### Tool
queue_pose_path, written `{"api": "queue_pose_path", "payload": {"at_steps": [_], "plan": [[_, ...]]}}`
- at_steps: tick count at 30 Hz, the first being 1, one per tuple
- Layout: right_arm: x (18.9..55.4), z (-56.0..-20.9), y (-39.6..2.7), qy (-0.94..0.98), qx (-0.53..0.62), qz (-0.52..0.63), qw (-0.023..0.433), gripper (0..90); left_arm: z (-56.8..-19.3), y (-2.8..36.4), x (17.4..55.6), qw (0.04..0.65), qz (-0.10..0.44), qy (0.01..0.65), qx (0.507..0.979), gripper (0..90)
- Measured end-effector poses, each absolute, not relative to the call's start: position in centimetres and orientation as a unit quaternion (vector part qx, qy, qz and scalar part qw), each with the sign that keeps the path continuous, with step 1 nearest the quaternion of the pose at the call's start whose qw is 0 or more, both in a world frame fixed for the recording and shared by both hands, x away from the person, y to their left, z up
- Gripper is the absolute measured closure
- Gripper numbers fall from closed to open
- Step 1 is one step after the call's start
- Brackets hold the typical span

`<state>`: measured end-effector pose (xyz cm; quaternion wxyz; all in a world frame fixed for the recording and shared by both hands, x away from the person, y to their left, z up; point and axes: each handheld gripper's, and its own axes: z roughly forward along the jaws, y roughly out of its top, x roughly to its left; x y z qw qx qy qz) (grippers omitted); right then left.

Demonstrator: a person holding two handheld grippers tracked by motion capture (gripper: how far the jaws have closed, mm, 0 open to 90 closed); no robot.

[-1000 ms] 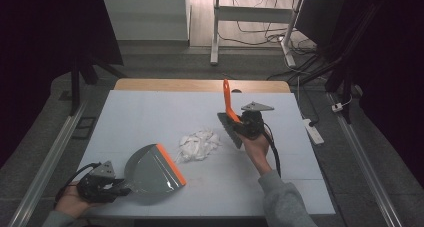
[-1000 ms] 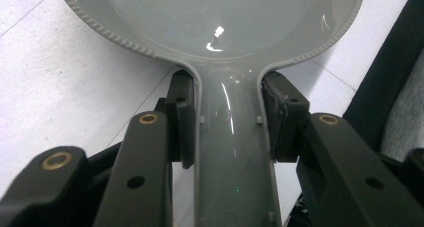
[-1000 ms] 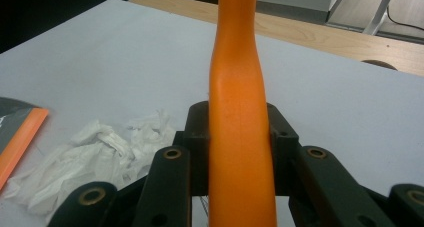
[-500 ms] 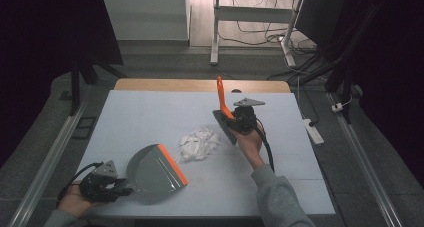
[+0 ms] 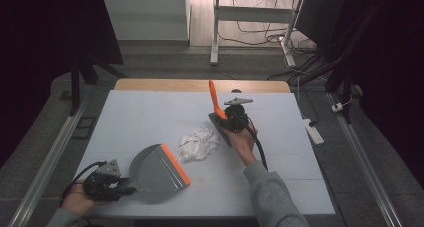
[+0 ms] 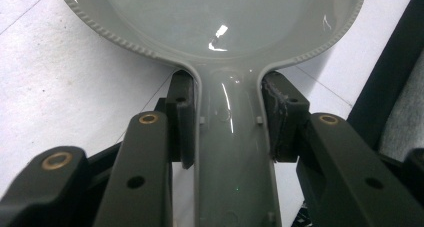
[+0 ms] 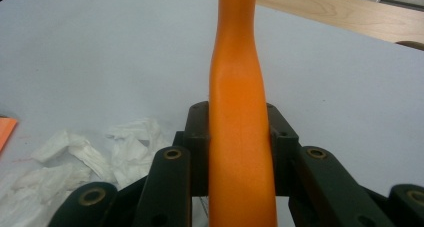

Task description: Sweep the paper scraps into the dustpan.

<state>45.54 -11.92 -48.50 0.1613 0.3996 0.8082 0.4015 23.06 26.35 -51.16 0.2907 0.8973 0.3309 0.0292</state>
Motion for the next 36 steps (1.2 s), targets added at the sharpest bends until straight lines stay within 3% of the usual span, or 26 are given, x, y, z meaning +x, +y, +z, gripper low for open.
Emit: {"api": "queue_pose_path", "payload": {"at_steps": [17,28,36], "plan": [[43.6,-49.3,-7.0,0.843,0.352,0.390,0.115,70.6,-51.5,25.2,23.9,0.294,0.023,0.335,0.895,62.0],[40.2,-49.3,-3.4,0.860,0.299,0.410,0.061,70.5,-51.6,24.6,24.1,0.293,0.023,0.341,0.893,61.9],[39.4,-47.8,-3.6,0.857,0.282,0.427,0.065,70.5,-51.6,24.6,24.1,0.294,0.022,0.341,0.892,62.0]]}}
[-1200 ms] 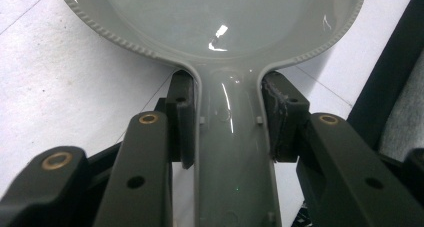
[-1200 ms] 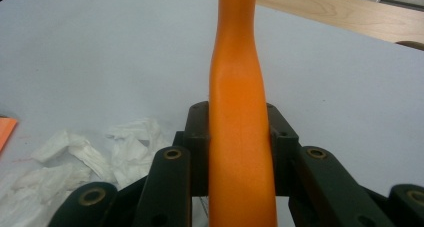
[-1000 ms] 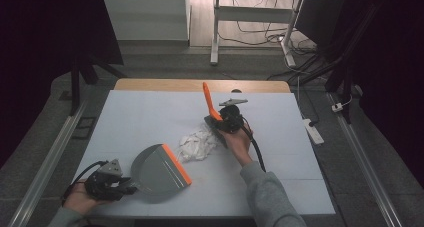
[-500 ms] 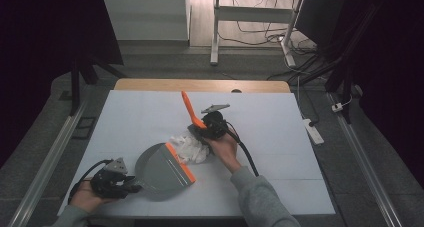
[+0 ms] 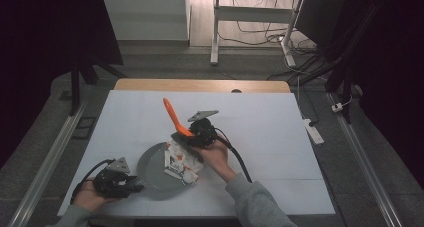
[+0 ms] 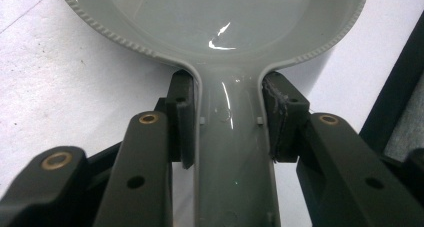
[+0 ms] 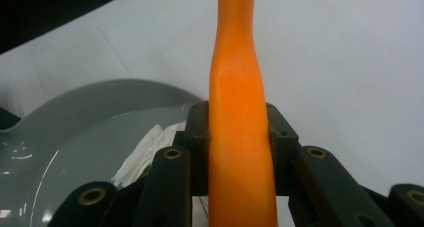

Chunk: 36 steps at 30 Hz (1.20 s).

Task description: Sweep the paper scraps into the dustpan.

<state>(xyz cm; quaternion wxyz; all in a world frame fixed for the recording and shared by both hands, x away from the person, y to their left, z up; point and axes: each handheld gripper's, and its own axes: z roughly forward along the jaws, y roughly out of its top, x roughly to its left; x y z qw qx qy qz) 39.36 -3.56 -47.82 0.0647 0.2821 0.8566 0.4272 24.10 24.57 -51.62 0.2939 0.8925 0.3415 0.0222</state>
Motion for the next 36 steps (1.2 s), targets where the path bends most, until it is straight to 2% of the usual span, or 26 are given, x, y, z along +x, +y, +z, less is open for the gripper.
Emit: {"api": "queue_pose_path", "payload": {"at_steps": [9,16,23,36], "plan": [[40.8,-46.0,-6.8,0.838,0.312,0.433,0.109,70.5,-51.7,24.5,24.1,0.294,0.021,0.343,0.892,61.9],[42.4,-47.0,-7.6,0.838,0.333,0.410,0.139,70.4,-51.7,24.3,24.2,0.293,0.020,0.343,0.892,61.9],[43.5,-49.0,-6.1,0.848,0.341,0.386,0.129,70.5,-51.7,24.2,24.2,0.294,0.020,0.345,0.891,61.9],[41.2,-49.6,-2.4,0.875,0.288,0.377,0.101,70.6,-51.7,23.6,24.4,0.295,0.023,0.346,0.891,62.0]]}}
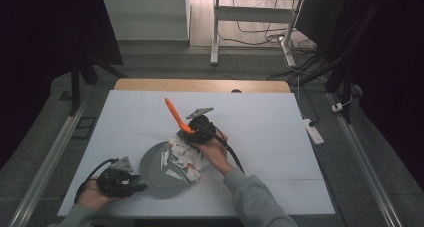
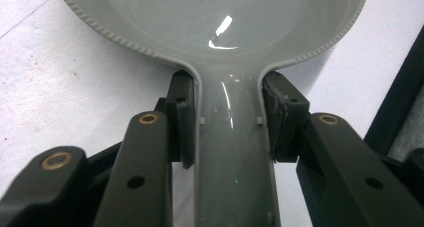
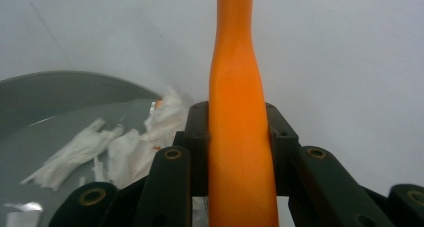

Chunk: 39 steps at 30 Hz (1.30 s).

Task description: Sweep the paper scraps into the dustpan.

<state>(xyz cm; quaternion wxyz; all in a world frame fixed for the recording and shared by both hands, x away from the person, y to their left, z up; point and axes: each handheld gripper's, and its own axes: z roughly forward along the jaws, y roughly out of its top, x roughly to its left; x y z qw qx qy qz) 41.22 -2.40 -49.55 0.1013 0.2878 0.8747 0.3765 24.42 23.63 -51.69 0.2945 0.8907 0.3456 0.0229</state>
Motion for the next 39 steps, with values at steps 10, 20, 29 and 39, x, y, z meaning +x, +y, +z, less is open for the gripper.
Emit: {"api": "queue_pose_path", "payload": {"at_steps": [10,20,29,39], "plan": [[38.9,-49.1,-0.9,0.877,0.257,0.406,0.030,70.5,-51.8,23.6,24.5,0.293,0.023,0.346,0.891,62.0],[38.8,-45.7,-3.0,0.853,0.252,0.451,0.071,70.5,-51.9,23.6,24.5,0.292,0.023,0.346,0.891,62.0],[39.6,-44.8,-6.6,0.838,0.286,0.451,0.110,70.5,-51.9,23.6,24.4,0.292,0.024,0.346,0.891,62.0],[39.2,-46.4,-9.8,0.834,0.328,0.428,0.117,70.4,-51.7,23.8,23.9,0.290,0.023,0.345,0.893,61.9]]}}
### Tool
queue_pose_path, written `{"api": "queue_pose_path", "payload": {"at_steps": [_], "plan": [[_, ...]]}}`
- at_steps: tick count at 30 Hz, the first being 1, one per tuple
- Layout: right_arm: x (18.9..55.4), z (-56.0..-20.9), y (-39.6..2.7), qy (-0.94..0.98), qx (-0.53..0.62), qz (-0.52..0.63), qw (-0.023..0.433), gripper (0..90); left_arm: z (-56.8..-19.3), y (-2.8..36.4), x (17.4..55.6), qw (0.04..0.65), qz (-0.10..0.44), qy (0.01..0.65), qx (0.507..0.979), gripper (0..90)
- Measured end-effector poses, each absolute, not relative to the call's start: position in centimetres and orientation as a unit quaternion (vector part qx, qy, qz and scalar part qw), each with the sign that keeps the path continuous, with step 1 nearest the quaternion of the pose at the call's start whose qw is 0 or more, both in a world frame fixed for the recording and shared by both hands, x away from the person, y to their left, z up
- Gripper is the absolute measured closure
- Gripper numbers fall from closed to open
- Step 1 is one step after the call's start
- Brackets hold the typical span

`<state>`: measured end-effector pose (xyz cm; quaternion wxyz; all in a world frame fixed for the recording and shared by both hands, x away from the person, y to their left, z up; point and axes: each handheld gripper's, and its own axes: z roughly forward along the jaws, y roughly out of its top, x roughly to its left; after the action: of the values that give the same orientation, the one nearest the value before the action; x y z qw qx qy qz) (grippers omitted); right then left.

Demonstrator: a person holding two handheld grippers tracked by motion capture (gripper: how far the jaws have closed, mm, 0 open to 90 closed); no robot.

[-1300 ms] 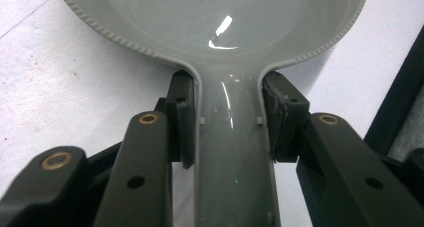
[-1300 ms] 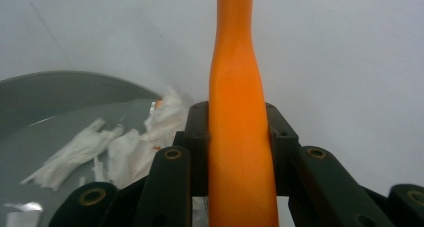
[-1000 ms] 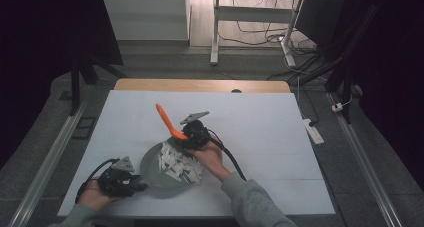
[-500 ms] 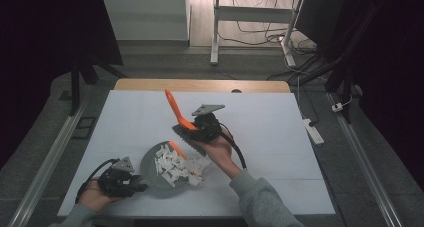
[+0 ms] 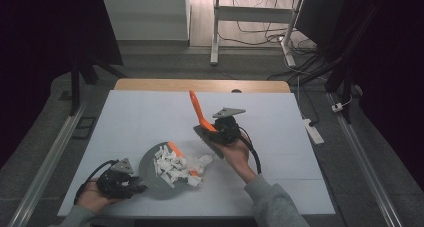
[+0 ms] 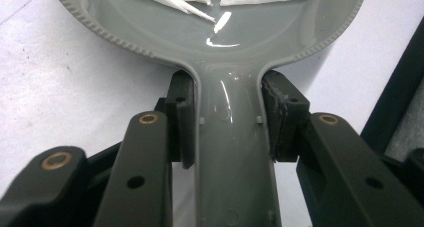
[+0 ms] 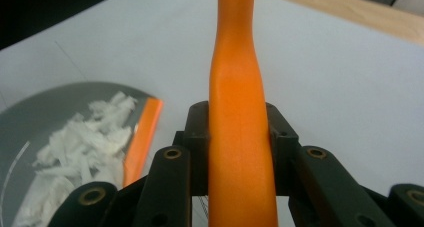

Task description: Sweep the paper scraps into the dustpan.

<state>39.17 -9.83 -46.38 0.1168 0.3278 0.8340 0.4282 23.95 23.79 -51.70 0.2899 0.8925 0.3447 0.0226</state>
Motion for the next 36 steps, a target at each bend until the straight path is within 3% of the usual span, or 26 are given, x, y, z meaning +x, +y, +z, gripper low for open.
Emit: {"api": "queue_pose_path", "payload": {"at_steps": [10,36], "plan": [[38.5,-48.2,-10.4,0.840,0.338,0.410,0.112,70.4,-51.7,23.7,23.7,0.285,0.023,0.346,0.894,61.9],[36.7,-49.5,-6.1,0.854,0.306,0.414,0.074,70.5,-51.8,23.0,23.9,0.281,0.019,0.342,0.896,61.9]]}}
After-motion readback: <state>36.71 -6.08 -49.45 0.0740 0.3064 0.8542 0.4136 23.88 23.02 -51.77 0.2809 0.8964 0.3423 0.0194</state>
